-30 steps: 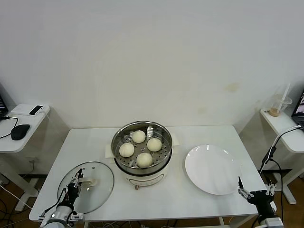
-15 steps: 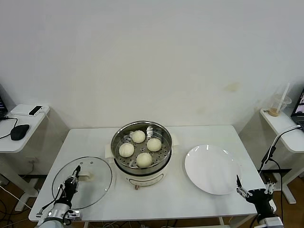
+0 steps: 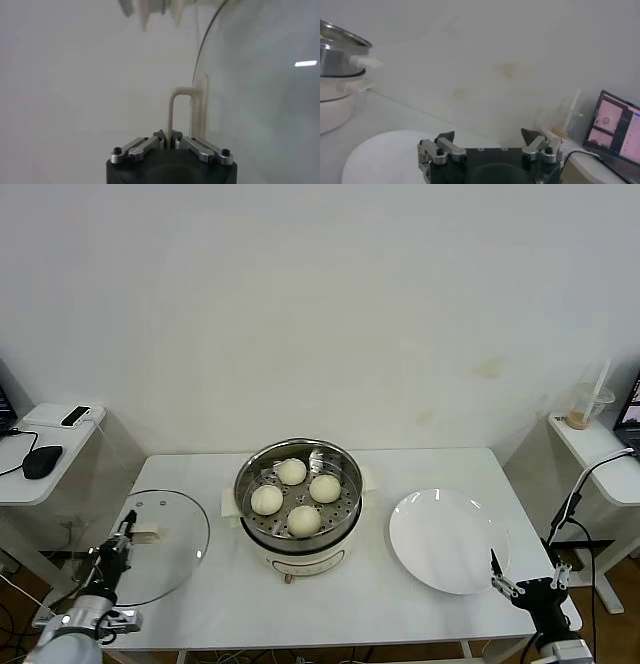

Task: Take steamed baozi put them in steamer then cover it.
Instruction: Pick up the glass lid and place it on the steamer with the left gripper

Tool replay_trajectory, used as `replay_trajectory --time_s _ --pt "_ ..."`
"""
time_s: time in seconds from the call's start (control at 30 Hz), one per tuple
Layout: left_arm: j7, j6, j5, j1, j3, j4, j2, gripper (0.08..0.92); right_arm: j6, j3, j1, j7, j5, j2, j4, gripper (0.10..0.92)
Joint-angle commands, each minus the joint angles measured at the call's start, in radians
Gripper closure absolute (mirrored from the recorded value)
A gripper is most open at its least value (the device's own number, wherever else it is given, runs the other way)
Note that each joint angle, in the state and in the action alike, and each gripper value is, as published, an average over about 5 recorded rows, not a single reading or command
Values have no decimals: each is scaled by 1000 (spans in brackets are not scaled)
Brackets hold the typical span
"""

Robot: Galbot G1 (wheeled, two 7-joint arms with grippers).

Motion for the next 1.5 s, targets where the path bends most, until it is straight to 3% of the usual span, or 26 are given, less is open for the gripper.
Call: replay_trajectory --time_s 0.03,0.5,0.83,1.13,1.5 --pt "133 53 -102 33 -86 -165 103 852 1 -13 -1 1 -2 1 3 203" --pt "227 162 -197 20 -11 -350 158 852 -4 -26 6 -1 -16 2 4 203" --pt "288 312 -191 -218 255 -358 171 852 -10 -59 21 -4 -52 12 -16 203" --pt "357 453 -101 -433 511 -293 56 852 -15 -85 31 -6 -91 25 -38 203" --pt "459 512 60 -545 595 -231 -72 852 -19 -139 62 -4 -165 66 -83 203"
